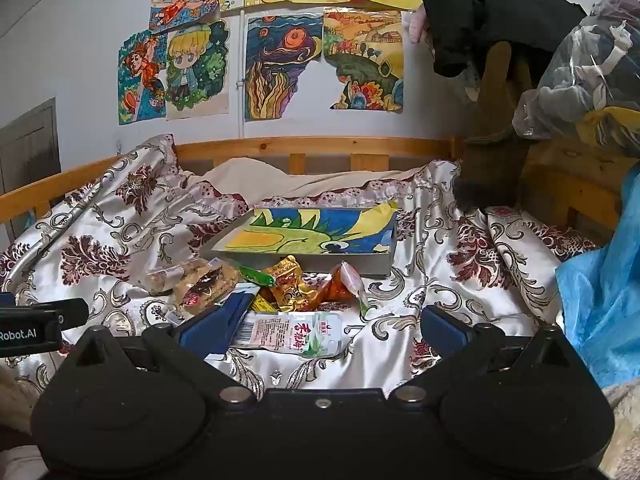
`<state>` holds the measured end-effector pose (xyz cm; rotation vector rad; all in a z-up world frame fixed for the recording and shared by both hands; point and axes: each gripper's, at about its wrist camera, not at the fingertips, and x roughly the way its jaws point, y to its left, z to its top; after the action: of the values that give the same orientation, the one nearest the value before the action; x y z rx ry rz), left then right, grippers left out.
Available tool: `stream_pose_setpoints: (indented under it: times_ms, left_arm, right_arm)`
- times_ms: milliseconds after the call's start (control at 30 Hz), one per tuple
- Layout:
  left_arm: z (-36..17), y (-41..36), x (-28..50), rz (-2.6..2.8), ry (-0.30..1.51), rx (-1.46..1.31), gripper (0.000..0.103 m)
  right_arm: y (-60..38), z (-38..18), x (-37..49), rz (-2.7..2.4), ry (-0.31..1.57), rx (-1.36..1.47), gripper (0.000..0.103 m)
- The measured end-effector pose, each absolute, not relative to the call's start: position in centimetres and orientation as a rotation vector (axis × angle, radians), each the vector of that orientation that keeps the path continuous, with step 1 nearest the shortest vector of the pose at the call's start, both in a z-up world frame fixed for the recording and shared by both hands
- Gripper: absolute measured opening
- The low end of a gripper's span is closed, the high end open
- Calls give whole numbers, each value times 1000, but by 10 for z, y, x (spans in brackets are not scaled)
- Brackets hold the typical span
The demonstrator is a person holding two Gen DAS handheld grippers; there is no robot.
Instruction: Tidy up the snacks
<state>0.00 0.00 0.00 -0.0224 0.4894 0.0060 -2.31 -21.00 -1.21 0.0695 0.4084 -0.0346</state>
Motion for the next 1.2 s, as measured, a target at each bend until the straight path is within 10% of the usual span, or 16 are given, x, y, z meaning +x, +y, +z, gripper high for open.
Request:
stream_pose_setpoints:
  times_ms: [1200]
  left_arm:
    - [0,0,0,5,488,-17,103]
  right_arm:
    - [-211,-12,-24,-25,405,78,102]
